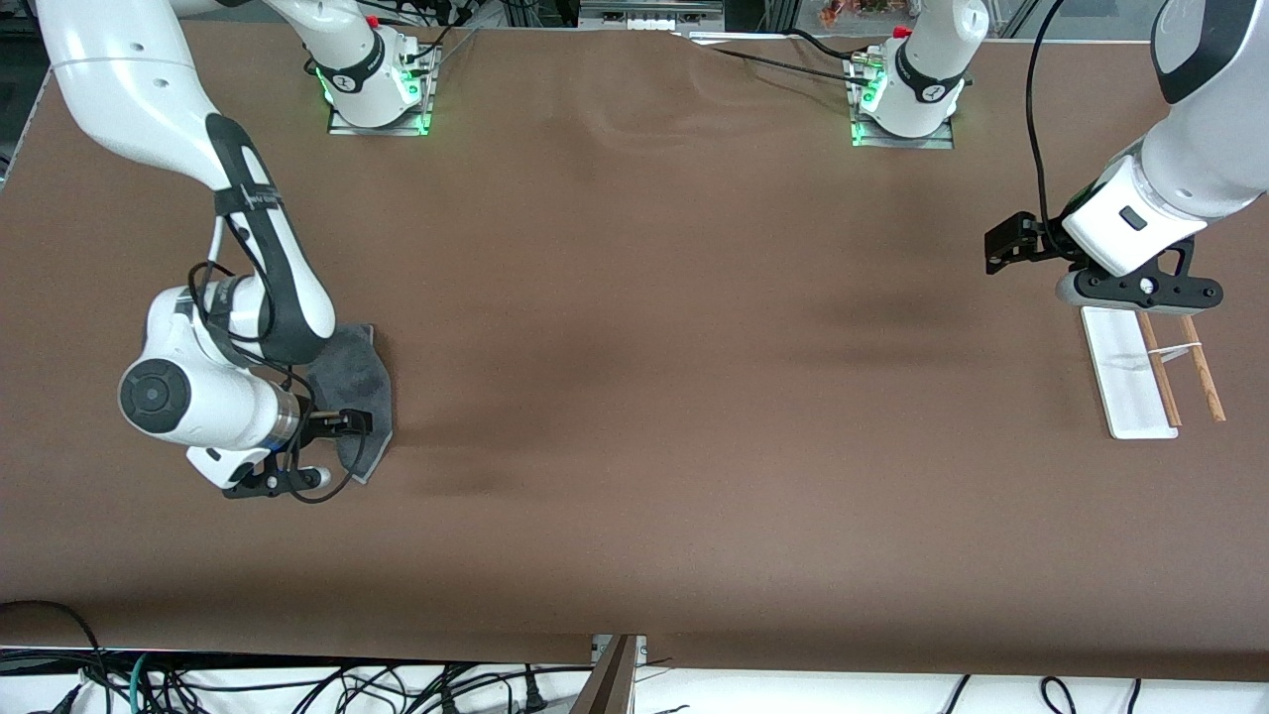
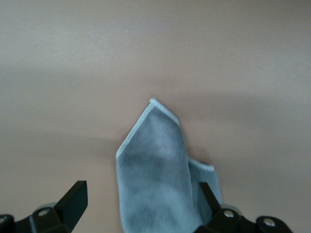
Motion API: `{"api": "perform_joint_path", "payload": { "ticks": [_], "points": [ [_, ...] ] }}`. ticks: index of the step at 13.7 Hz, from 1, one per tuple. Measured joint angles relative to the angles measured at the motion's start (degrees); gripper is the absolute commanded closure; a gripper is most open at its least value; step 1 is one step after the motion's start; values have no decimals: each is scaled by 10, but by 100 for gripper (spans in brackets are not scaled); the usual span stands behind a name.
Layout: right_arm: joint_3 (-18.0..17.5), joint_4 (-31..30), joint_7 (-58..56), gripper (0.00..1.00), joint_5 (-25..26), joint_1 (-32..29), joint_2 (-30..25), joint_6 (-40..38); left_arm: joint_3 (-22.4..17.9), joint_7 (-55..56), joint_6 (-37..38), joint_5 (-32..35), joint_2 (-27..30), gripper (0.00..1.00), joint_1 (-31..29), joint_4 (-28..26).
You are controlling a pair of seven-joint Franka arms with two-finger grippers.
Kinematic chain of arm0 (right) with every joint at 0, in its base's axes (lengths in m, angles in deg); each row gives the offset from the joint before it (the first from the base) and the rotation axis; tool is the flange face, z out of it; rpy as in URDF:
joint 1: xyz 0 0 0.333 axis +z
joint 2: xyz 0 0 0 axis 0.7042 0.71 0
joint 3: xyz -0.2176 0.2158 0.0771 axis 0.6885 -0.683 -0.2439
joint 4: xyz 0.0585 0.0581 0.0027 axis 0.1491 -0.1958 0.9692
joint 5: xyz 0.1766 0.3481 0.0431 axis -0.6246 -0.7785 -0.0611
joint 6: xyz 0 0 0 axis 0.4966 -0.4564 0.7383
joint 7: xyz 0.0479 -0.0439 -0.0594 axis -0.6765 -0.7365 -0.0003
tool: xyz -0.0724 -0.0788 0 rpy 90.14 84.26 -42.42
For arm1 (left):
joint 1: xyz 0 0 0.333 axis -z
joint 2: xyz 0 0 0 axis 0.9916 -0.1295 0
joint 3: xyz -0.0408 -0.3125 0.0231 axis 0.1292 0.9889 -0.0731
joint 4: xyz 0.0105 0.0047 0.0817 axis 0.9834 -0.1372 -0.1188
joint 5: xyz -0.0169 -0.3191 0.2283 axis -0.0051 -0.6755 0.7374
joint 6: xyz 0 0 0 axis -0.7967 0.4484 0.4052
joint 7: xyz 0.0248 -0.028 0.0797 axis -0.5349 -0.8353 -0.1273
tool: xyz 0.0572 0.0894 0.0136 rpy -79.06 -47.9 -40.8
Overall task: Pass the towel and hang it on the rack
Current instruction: 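Reach the right gripper down to the grey towel, then close the right gripper on the grey towel's corner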
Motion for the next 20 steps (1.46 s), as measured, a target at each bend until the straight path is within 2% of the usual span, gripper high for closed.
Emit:
{"api": "perform_joint_path", "payload": {
  "ticks": [7,11,13,16,18,19,20],
  "points": [
    [4,1,0,0,6,-2,65,121,0,0,0,0,0,0,0,0],
    [4,2,0,4,7,-2,79,138,0,0,0,0,0,0,0,0],
    [4,2,0,17,7,-2,81,141,-1,0,0,0,0,0,0,0],
    [4,2,-1,64,10,-2,83,141,-1,0,0,0,0,0,0,0],
    [5,3,-1,90,11,-2,80,140,-1,0,0,0,0,0,0,0],
    [5,3,-2,100,11,-2,79,139,-1,0,0,0,0,0,0,0],
    [5,4,-2,100,12,-2,78,135,-1,0,0,0,0,0,0,0]
  ]
}}
